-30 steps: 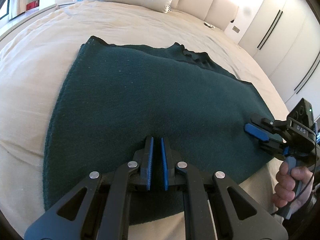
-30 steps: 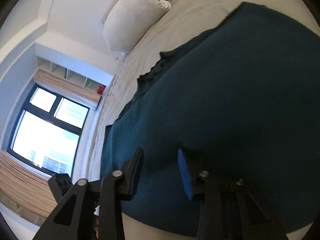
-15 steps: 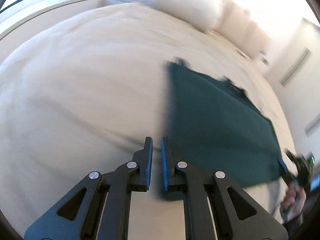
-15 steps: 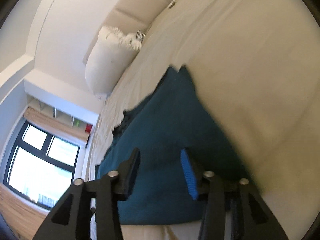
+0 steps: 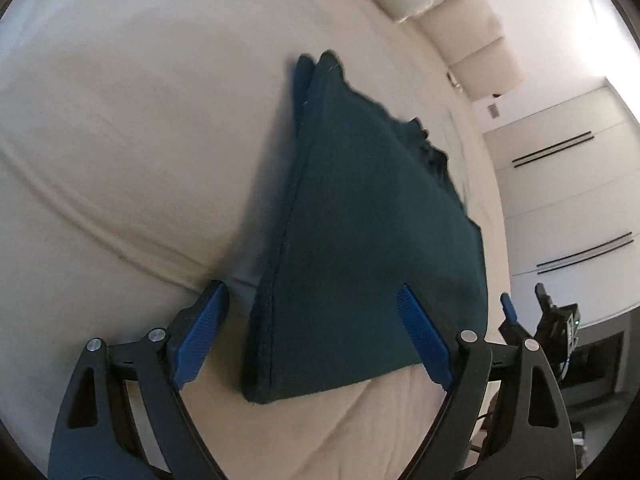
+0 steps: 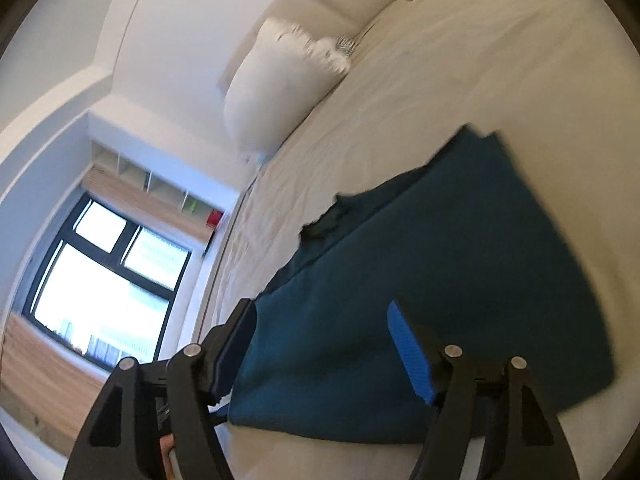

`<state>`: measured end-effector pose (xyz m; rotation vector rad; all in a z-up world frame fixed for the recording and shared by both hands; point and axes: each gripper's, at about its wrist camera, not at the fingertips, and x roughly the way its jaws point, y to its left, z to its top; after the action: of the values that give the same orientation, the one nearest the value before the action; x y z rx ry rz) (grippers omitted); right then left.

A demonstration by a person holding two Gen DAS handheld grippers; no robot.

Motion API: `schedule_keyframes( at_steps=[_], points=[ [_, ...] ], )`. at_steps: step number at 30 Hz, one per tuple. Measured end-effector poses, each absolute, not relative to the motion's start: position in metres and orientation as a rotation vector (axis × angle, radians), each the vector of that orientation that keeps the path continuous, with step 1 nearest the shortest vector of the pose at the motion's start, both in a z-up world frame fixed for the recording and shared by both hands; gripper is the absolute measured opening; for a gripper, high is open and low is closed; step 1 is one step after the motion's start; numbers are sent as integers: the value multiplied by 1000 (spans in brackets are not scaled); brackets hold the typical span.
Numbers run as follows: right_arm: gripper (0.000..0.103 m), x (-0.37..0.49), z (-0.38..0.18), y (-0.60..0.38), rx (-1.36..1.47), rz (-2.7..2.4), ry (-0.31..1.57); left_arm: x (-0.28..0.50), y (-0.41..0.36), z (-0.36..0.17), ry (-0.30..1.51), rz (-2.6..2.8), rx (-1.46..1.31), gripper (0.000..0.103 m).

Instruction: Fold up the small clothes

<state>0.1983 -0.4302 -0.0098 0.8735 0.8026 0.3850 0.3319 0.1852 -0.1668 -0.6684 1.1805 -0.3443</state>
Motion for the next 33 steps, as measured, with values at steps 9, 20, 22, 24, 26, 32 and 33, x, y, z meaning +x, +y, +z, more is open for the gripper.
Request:
schedule_keyframes(
  at_steps=[9, 20, 22, 24, 26, 32, 33],
  points=[
    [72, 228, -3, -383, 818, 513, 865, 364, 198, -182, 1309, -472, -792, 83],
    [72, 248, -5, -339, 780, 583, 915, 390, 193, -189, 1339, -553, -803, 42],
    [72, 251, -4, -330, 769, 592, 923, 389, 192, -190, 1346, -555, -792, 39],
    [72, 254, -3, -322, 760, 602, 933, 389, 186, -192, 1359, -552, -769, 39],
    [72, 259, -4, -313, 749, 610, 947, 391, 180, -193, 1369, -545, -745, 39],
    [72, 280, -14, -289, 750, 641, 1008, 380, 185, -192, 1360, -544, -739, 34],
    [72, 285, -16, -282, 743, 644, 1024, 377, 190, -192, 1359, -537, -738, 30]
  ],
)
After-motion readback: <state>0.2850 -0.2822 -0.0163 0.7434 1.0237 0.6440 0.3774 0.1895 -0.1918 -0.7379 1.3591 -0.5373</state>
